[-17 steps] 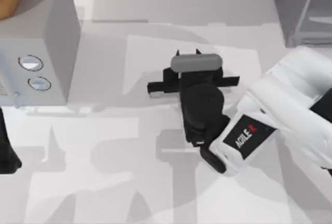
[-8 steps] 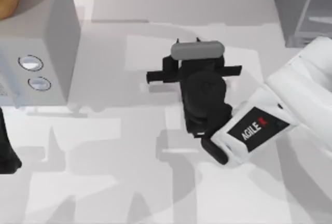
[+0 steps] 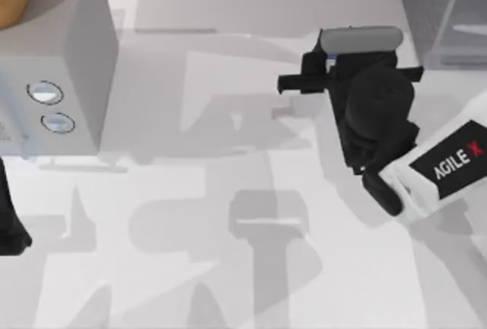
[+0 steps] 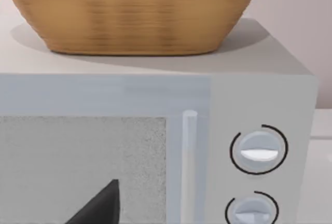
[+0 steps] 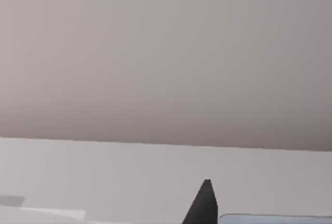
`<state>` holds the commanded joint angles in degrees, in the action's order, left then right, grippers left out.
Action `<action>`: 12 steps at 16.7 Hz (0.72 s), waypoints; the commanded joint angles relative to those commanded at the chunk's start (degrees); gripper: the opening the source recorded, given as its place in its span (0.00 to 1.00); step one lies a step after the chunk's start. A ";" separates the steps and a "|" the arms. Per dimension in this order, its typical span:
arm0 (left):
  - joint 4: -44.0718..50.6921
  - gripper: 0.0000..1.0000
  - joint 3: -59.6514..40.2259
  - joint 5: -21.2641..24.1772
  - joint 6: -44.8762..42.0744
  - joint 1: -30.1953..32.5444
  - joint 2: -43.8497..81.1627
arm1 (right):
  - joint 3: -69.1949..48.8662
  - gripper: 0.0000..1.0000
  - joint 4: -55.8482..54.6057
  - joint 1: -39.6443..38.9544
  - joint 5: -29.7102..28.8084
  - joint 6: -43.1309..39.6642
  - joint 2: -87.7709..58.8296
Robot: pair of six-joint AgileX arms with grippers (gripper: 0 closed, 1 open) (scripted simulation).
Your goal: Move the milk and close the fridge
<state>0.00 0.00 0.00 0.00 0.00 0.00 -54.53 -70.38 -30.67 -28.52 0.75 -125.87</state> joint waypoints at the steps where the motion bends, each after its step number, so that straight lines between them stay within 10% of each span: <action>1: 0.00 1.00 0.00 0.00 0.00 0.00 0.00 | 3.03 0.00 0.70 2.70 2.49 -0.02 3.80; 12: 0.00 1.00 0.00 0.00 0.00 0.00 0.00 | 31.88 0.00 6.49 29.56 26.02 0.16 39.35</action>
<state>0.00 0.00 0.00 0.00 0.00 0.00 -22.65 -63.89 -1.11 -2.50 0.91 -86.51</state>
